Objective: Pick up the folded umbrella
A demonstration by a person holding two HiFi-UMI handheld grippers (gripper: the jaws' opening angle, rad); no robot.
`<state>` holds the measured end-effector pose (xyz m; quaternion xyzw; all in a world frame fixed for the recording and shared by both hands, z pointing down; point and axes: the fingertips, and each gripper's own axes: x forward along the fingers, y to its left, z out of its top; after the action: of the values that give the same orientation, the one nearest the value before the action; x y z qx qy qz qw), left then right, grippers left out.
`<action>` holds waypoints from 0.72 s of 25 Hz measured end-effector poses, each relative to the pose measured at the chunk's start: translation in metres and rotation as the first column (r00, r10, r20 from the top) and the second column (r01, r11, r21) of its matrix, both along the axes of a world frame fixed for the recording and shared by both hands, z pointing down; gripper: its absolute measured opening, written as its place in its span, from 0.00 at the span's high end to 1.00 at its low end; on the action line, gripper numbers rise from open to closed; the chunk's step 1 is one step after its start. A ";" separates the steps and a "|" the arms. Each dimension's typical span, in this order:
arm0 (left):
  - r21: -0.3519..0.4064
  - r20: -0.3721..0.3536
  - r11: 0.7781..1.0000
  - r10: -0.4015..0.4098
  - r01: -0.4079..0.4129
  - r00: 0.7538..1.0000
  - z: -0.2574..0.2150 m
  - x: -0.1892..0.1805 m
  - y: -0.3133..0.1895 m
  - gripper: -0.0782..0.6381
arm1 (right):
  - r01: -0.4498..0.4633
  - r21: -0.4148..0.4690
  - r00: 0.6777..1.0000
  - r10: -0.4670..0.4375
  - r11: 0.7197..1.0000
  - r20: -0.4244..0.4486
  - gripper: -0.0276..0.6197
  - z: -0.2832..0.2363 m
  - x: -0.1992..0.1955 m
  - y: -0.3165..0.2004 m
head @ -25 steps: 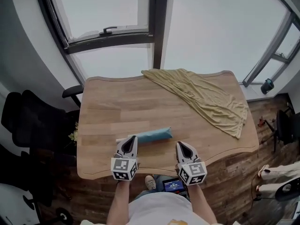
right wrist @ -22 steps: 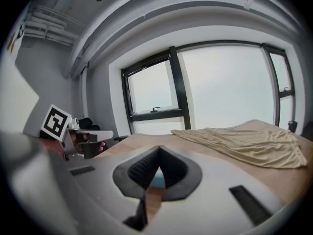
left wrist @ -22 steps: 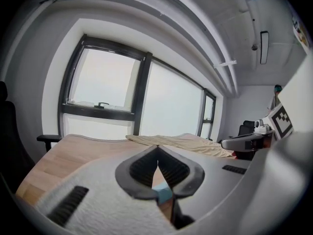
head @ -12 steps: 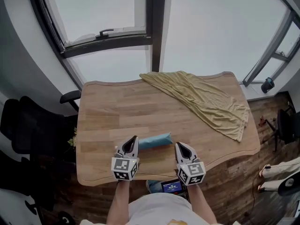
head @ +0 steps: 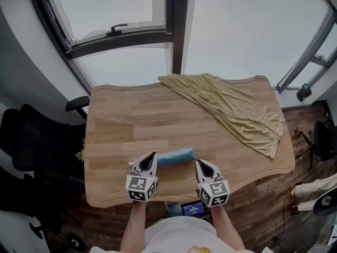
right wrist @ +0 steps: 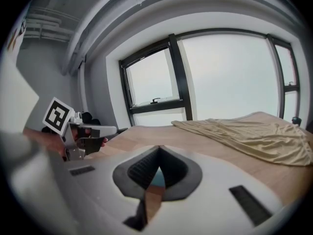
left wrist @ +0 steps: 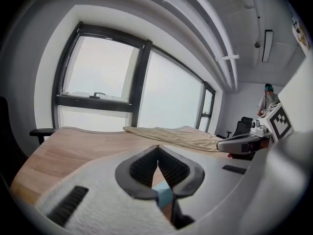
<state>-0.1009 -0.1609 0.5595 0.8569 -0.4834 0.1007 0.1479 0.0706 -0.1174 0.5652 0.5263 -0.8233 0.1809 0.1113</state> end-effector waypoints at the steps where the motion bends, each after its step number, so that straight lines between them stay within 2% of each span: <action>1: -0.009 -0.004 1.000 0.005 -0.005 1.000 0.003 0.000 0.000 0.86 | 0.009 -0.009 1.000 -0.009 1.000 0.010 0.94 0.002 -0.003 0.000; 6: -0.071 0.013 0.995 0.071 -0.070 0.997 0.021 0.011 0.001 0.86 | 0.019 -0.040 1.000 -0.019 0.999 0.009 0.94 0.012 -0.006 -0.006; 10: -0.114 0.050 0.986 0.126 -0.120 0.991 0.037 0.019 0.000 0.78 | 0.016 -0.079 1.000 -0.016 0.997 -0.006 0.94 0.026 -0.005 -0.009; 18: -0.191 0.148 0.955 0.255 -0.225 0.956 0.067 0.041 -0.004 0.66 | 0.022 -0.137 1.000 -0.021 0.990 0.008 0.94 0.046 0.000 -0.015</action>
<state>-0.0603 -0.1652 0.6262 0.8815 -0.3757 0.2327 0.1661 0.0706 -0.1324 0.6113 0.5077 -0.8151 0.2374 0.1464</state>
